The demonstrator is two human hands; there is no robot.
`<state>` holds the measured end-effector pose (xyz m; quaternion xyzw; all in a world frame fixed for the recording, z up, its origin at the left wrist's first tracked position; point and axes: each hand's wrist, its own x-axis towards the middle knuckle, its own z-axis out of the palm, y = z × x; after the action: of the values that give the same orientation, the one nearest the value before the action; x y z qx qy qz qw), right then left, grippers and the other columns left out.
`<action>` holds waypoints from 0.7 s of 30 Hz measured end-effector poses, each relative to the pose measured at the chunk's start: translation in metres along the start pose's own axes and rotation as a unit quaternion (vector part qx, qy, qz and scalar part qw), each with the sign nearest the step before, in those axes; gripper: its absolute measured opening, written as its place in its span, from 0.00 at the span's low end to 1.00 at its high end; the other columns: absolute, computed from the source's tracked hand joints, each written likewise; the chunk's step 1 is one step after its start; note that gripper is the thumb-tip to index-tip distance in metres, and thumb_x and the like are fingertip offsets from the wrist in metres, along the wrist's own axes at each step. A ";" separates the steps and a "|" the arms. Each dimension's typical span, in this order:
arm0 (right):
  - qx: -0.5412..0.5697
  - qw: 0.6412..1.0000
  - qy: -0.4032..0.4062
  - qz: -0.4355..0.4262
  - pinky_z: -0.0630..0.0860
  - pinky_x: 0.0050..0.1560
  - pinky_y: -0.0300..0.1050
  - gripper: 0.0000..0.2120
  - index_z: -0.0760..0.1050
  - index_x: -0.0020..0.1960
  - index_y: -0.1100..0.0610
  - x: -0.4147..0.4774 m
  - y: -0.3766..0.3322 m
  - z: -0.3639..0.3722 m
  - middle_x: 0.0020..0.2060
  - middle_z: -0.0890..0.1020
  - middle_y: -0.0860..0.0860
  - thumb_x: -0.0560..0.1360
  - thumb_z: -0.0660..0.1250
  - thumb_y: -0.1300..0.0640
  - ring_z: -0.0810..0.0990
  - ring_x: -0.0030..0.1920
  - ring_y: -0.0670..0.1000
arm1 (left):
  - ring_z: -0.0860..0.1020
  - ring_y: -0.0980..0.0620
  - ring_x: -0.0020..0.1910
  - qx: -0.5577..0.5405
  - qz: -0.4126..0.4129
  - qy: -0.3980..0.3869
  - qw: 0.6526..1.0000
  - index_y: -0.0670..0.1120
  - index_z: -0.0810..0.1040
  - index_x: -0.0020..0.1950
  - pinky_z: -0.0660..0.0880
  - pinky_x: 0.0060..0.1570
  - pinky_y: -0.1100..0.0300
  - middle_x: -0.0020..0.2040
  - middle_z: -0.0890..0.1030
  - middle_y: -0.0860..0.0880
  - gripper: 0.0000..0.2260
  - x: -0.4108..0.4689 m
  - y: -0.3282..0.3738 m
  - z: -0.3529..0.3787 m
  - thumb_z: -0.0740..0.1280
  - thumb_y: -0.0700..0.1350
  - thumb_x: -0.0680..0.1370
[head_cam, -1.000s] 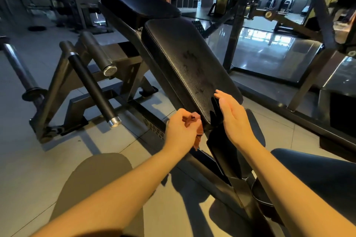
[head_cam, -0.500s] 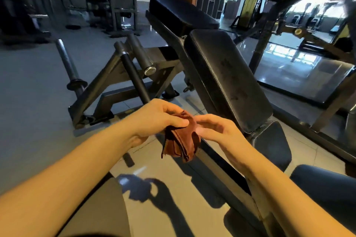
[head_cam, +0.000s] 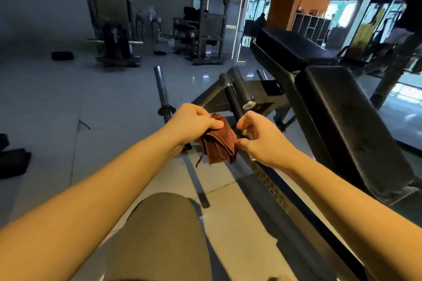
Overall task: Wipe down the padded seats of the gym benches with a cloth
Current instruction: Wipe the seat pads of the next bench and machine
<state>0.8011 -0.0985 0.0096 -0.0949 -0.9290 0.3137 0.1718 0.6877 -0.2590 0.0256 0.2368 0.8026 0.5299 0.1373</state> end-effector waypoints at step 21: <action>0.393 0.903 -0.176 0.010 0.84 0.49 0.64 0.09 0.83 0.54 0.63 0.085 -0.069 0.099 0.47 0.86 0.63 0.81 0.67 0.57 0.86 0.49 0.63 | 0.77 0.63 0.38 0.036 -0.067 0.238 0.968 0.46 0.86 0.51 0.71 0.32 0.73 0.43 0.83 0.52 0.07 -0.047 -0.033 -0.078 0.72 0.37 0.77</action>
<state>0.6807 -0.1829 0.0006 0.0277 -0.7446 0.6664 0.0255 0.6830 -0.3563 0.0250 0.0541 0.8451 0.5310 -0.0311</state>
